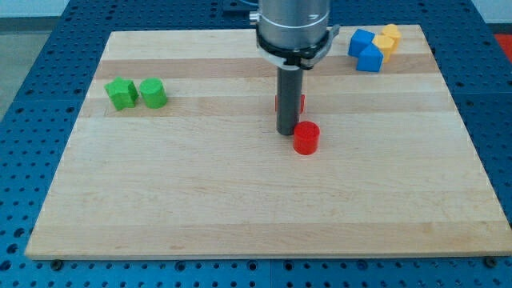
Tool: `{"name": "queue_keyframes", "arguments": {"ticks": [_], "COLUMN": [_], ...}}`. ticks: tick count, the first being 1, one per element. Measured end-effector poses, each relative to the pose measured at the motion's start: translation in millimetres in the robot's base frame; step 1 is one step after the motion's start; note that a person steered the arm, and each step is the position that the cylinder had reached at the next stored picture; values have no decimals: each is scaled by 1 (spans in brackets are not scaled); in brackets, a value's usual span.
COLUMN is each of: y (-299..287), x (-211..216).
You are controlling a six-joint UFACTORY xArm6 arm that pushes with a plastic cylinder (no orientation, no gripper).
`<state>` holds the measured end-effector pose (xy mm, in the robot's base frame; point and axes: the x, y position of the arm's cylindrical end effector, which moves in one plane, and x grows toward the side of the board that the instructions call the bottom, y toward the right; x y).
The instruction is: Nudge the red circle down a bit
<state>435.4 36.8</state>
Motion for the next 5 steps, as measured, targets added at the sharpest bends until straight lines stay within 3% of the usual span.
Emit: {"name": "queue_keyframes", "arguments": {"ticks": [4, 5], "y": [4, 4], "x": [-23, -9]}}
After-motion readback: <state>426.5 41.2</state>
